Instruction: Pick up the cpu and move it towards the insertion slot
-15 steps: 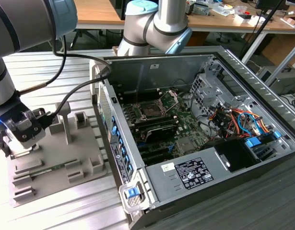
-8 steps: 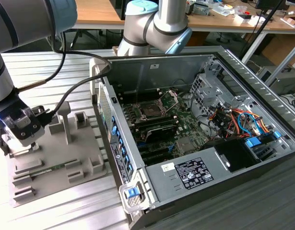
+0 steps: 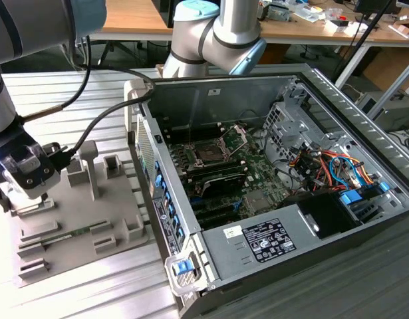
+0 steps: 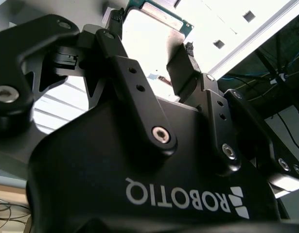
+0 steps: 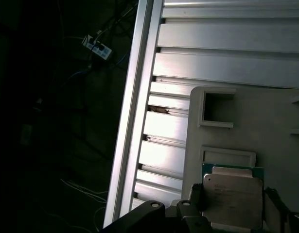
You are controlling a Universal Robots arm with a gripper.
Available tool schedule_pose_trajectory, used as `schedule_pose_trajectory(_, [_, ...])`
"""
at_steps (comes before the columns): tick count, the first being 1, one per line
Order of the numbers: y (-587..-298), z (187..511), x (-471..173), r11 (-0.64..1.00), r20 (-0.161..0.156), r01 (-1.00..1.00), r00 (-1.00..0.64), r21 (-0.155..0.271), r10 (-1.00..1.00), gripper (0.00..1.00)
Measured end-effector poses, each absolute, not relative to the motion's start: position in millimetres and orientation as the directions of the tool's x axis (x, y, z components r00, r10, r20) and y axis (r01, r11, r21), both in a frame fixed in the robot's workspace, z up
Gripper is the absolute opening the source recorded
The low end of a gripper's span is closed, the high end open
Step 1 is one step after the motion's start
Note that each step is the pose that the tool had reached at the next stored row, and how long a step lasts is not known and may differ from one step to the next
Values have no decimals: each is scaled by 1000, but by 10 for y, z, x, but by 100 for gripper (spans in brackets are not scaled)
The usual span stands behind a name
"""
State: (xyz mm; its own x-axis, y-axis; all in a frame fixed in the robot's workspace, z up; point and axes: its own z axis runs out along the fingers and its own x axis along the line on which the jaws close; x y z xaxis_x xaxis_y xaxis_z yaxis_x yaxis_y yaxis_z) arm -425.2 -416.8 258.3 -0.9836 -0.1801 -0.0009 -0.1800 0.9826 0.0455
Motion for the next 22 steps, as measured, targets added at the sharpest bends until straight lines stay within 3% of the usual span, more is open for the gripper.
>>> schedule_pose_trajectory(22, [-4168, 2760, -4252, 983, -1, -180, -984, 45, -180, 55])
